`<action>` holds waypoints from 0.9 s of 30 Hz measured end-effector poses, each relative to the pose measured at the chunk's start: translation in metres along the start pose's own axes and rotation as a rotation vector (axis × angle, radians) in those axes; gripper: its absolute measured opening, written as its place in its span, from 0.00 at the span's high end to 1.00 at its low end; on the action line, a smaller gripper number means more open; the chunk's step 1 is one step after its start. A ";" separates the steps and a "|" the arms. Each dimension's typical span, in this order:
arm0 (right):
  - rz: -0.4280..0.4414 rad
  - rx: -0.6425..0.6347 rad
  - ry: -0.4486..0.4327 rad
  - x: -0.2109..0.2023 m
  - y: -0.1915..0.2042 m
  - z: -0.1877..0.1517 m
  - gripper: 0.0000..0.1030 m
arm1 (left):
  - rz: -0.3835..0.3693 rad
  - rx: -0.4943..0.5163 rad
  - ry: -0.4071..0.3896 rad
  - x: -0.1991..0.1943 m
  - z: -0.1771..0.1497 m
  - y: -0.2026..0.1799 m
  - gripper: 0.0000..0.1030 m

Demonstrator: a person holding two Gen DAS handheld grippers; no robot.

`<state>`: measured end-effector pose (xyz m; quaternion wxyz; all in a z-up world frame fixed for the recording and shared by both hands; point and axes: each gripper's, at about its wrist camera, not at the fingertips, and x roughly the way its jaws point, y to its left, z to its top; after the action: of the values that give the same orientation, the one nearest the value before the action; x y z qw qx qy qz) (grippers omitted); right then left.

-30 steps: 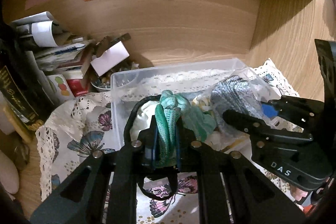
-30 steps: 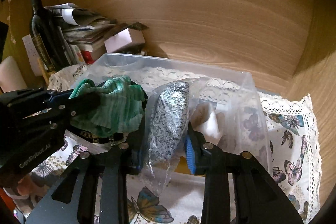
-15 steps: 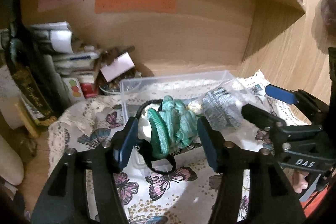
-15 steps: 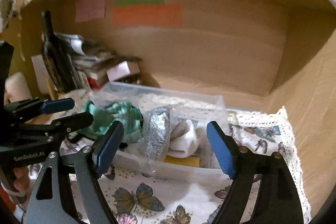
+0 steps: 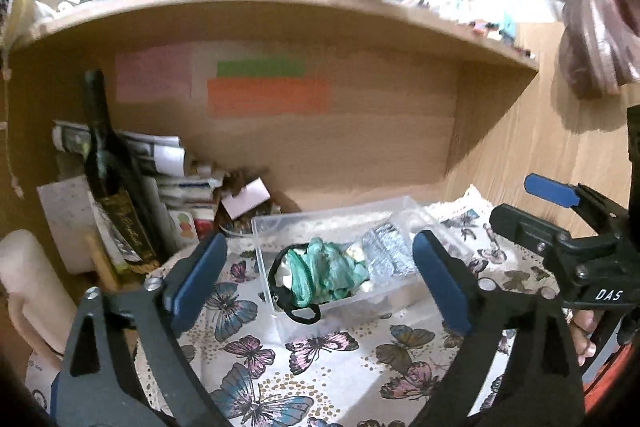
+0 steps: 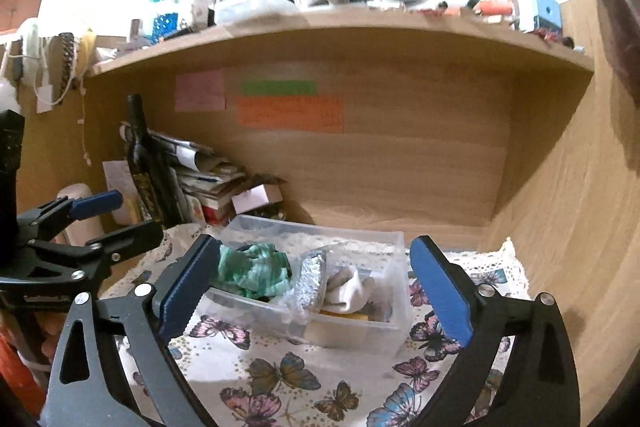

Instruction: Organize soft objects

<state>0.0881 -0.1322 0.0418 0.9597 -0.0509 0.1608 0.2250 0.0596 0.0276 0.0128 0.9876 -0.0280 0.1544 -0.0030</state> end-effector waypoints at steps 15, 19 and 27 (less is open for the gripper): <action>0.012 -0.001 -0.051 -0.026 0.012 -0.006 0.00 | 0.000 0.009 -0.057 -0.027 -0.005 -0.009 0.00; 0.005 -0.004 -0.049 -0.026 0.012 -0.008 0.00 | -0.008 -0.001 -0.057 -0.030 -0.004 -0.009 0.00; 0.007 0.002 -0.055 -0.027 0.010 -0.009 0.00 | 0.004 0.007 -0.071 -0.035 -0.004 -0.014 0.00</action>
<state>0.0581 -0.1358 0.0424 0.9629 -0.0430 0.1349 0.2296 0.0251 0.0142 0.0201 0.9926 -0.0242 0.1191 -0.0004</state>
